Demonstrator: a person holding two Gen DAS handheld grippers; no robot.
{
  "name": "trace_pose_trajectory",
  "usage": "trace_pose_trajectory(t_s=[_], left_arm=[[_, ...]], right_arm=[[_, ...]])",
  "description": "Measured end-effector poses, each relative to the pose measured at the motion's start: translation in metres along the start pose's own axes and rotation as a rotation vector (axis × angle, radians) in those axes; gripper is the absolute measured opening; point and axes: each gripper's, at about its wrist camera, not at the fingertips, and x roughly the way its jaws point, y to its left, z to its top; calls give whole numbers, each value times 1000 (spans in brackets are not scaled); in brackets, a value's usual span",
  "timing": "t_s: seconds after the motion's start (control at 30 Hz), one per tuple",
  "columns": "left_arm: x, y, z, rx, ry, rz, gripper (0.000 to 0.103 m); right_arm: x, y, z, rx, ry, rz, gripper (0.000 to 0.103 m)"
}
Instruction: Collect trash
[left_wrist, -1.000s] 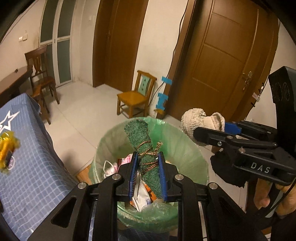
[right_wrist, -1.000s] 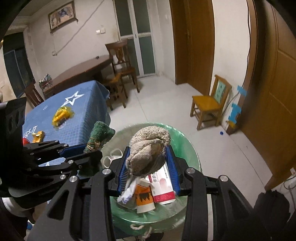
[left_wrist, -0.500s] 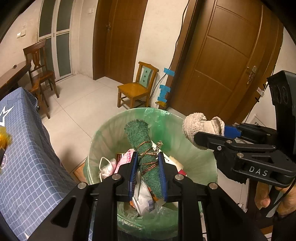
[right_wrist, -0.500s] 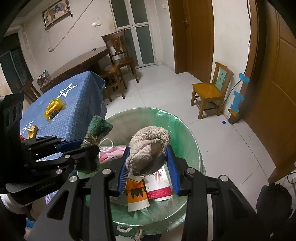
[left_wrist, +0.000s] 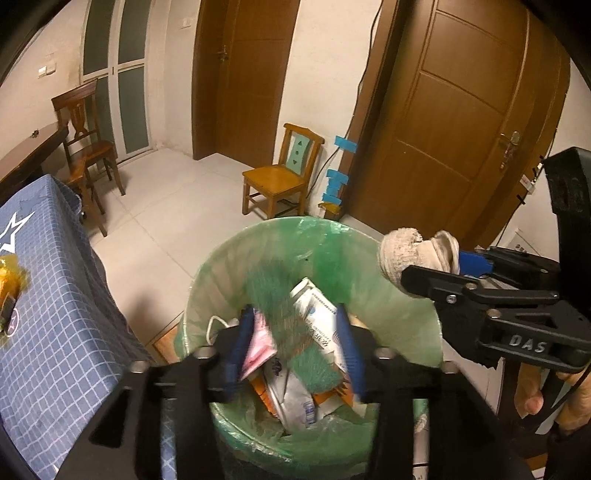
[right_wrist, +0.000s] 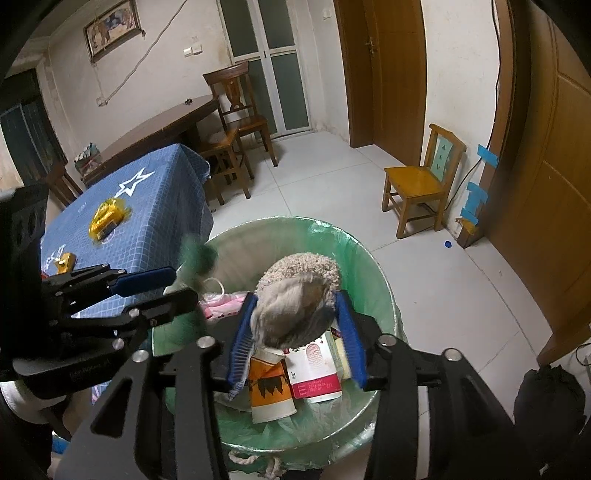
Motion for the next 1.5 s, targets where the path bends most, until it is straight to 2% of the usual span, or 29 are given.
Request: trace_pose_trajectory(t_s=[0.07, 0.17, 0.53, 0.7, 1.03, 1.27, 1.37, 1.5], left_arm=[[-1, 3, 0, -6, -4, 11, 67], [-1, 7, 0, -10, 1, 16, 69], [-4, 9, -2, -14, 4, 43, 74], [-10, 6, -2, -8, -2, 58, 74], [-36, 1, -9, 6, -28, 87, 78], [-80, -7, -26, 20, -93, 121, 84], [-112, -10, -38, 33, -154, 161, 93], [-165, -7, -60, 22, -244, 215, 98]], right_arm=[[-1, -3, 0, 10, -11, 0, 54], [-4, -6, 1, 17, -21, 2, 57], [-15, -5, -4, 28, -59, 8, 70], [-22, -2, -7, 28, -74, 9, 71], [-52, 16, -18, 2, -136, -3, 80], [-96, 47, -43, -29, -251, -16, 88], [-120, 62, -63, -40, -331, -32, 92], [-149, 78, -91, -54, -422, -79, 94]])
